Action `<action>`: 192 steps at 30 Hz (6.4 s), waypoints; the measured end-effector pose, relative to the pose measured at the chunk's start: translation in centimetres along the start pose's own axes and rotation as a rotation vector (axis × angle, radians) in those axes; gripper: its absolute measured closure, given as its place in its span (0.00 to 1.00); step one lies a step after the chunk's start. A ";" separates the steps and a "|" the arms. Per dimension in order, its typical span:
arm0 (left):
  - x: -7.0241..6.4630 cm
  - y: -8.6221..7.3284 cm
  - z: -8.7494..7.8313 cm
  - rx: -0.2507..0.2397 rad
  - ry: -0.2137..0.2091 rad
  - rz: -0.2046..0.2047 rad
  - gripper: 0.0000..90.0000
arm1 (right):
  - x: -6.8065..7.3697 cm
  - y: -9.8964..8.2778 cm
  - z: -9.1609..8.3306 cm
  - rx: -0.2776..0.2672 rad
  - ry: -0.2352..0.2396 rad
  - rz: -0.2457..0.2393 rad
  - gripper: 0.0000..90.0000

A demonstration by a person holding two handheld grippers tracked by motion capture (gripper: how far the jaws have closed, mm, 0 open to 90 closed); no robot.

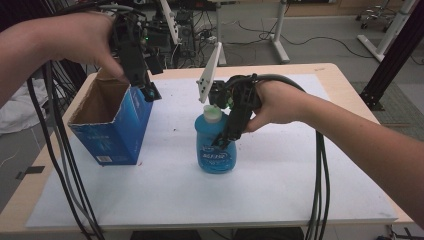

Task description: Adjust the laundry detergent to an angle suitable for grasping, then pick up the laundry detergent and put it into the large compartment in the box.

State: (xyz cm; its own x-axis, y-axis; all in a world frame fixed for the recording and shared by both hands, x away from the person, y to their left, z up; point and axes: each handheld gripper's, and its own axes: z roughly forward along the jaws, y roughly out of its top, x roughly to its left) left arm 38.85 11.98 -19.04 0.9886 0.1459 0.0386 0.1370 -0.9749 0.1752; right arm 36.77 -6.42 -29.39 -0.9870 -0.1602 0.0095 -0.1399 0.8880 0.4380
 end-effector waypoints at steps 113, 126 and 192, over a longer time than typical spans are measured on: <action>-0.4 1.4 -1.3 -0.015 0.018 0.016 0.21 | -6.0 -13.4 -11.7 0.049 -0.440 0.992 0.14; -0.5 1.6 -1.4 -0.012 0.020 0.018 0.21 | -6.1 -13.3 -11.6 0.048 -0.435 0.993 0.14; -3.2 7.2 3.2 0.000 -0.058 0.160 0.21 | -5.7 -14.0 -11.4 0.037 -0.427 0.981 0.14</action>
State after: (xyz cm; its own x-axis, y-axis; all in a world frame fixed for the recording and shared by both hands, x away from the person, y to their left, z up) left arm 36.86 3.95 -21.01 0.9997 -0.0210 0.0090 -0.0222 -0.9850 0.1713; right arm 45.26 -22.83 -25.34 -0.6141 0.7888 0.0243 0.7349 0.5604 0.3819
